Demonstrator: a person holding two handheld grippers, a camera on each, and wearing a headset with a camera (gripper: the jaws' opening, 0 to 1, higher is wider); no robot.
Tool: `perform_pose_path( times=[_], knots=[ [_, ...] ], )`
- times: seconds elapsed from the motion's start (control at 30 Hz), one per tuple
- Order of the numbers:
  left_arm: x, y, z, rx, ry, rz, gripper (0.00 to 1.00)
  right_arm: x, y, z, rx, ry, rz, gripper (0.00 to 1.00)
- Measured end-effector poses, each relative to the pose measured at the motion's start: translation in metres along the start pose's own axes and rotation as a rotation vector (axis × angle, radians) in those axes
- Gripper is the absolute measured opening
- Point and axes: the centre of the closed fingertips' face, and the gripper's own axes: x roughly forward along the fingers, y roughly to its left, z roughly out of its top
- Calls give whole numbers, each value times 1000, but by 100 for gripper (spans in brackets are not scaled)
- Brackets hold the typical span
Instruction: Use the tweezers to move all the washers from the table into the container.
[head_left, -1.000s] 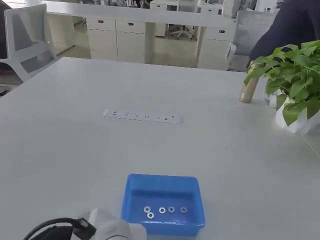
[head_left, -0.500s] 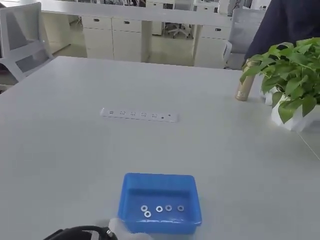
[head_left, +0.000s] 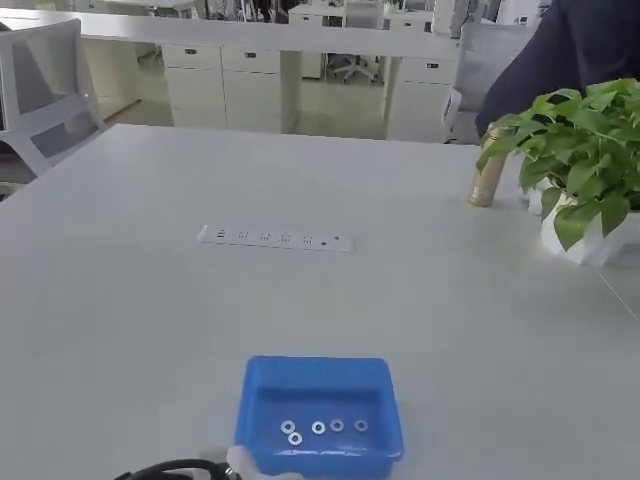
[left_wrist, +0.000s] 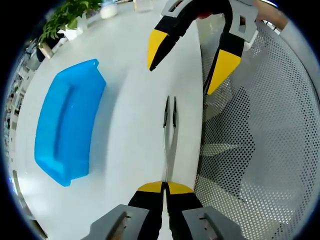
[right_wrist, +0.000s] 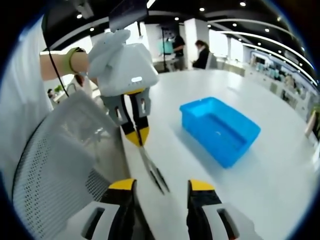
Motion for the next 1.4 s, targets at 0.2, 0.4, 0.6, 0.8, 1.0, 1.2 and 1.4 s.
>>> perform_pose_path(
  times=[0.2, 0.4, 0.6, 0.8, 1.0, 1.2, 1.4],
  knots=[
    [-1, 1, 0, -81, -52, 18, 0, -12, -4, 2, 39, -41, -17, 39],
    [-6, 1, 2, -225, -152, 35, 9, -31, -20, 5, 69, -93, -84, 43],
    [-34, 8, 3, -425, -354, 125, 18, -61, -45, 18, 144, -213, -204, 50],
    [-76, 18, -7, -550, -547, 273, 33, -93, -75, 17, 257, -332, -352, 65],
    [-127, 29, -21, -647, -755, 441, 57, -133, -90, 32, 395, -506, -476, 79],
    [-161, 29, -25, -803, -1017, 477, 76, -163, -85, 35, 356, -545, -613, 94],
    [-180, 33, -26, -847, -1116, 556, 92, -168, -76, 48, 271, -536, -607, 99]
  ],
)
